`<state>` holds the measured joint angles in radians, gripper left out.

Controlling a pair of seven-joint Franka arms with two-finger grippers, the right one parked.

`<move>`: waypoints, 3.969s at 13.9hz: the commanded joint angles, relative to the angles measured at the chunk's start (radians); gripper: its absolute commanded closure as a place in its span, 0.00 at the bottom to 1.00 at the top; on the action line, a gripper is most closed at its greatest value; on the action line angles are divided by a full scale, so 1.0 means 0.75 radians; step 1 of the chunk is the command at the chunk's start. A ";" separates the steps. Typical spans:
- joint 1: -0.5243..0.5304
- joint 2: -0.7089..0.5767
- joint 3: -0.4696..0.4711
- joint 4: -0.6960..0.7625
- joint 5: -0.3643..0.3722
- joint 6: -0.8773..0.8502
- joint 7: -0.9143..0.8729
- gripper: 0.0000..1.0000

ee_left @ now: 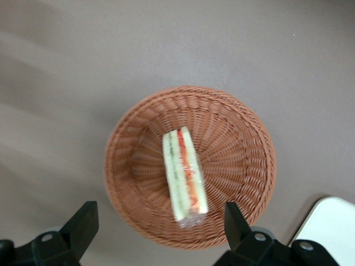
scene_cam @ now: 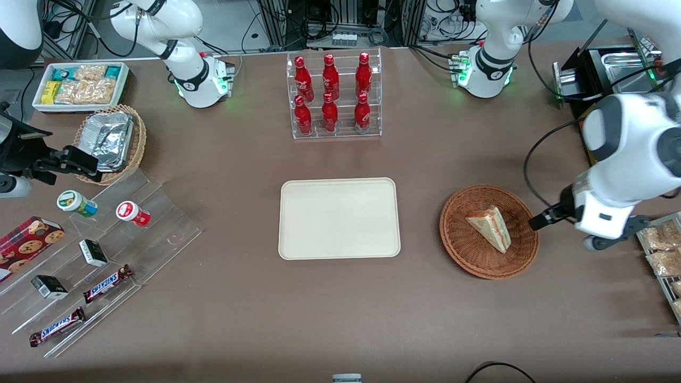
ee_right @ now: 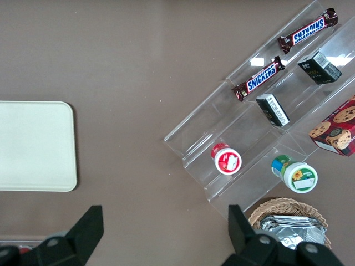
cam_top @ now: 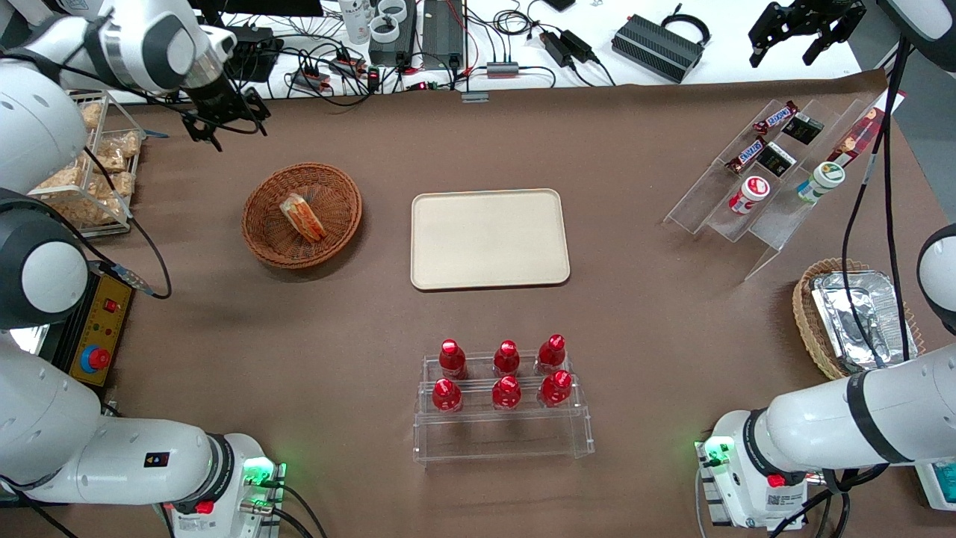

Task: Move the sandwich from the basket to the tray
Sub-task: 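Lower the open left gripper and close it on the sandwich's wrapped edge, then lift the sandwich out of the basket and carry it toward the cream tray, then lower the sandwich onto the tray center and open the left gripper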

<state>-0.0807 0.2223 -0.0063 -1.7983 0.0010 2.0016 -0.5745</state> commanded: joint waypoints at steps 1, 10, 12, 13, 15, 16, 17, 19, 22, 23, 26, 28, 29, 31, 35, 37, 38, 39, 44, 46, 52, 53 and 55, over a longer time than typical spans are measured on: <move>-0.093 0.029 0.008 -0.065 0.011 0.102 -0.203 0.00; -0.121 -0.018 0.013 -0.459 0.021 0.526 -0.244 0.00; -0.126 -0.016 0.013 -0.508 0.021 0.577 -0.281 0.00; -0.132 -0.016 0.013 -0.527 0.021 0.587 -0.283 0.00; -0.150 -0.002 0.013 -0.529 0.021 0.622 -0.285 0.00; -0.150 0.010 0.013 -0.531 0.021 0.638 -0.285 0.00; -0.152 0.021 0.013 -0.531 0.023 0.645 -0.285 0.00; -0.152 0.037 0.013 -0.531 0.027 0.655 -0.283 0.12; -0.150 0.059 0.015 -0.529 0.052 0.659 -0.283 0.74; -0.150 0.059 0.017 -0.527 0.050 0.657 -0.283 0.97; -0.150 0.019 0.017 -0.513 0.052 0.628 -0.277 1.00; -0.150 -0.028 0.015 -0.460 0.074 0.488 -0.277 1.00; -0.152 -0.057 0.011 -0.417 0.101 0.378 -0.279 1.00; -0.191 -0.108 0.000 -0.319 0.115 0.163 -0.279 1.00; -0.360 -0.088 -0.004 -0.082 0.113 -0.097 -0.279 1.00; -0.475 -0.063 -0.004 -0.016 0.109 -0.124 -0.283 1.00; -0.530 -0.047 -0.004 0.002 0.105 -0.124 -0.283 1.00; -0.595 -0.012 -0.004 0.033 0.097 -0.118 -0.285 1.00; -0.831 0.292 -0.004 0.311 0.093 -0.098 -0.367 1.00; -0.884 0.423 -0.010 0.411 0.091 -0.035 -0.367 1.00; -0.997 0.591 -0.012 0.432 0.107 0.243 -0.418 1.00; -1.033 0.620 -0.010 0.446 0.113 0.278 -0.430 1.00; -1.058 0.650 -0.004 0.451 0.115 0.309 -0.430 1.00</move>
<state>-0.8439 0.6753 -0.0251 -1.5018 0.0692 2.2245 -0.8742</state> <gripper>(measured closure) 0.859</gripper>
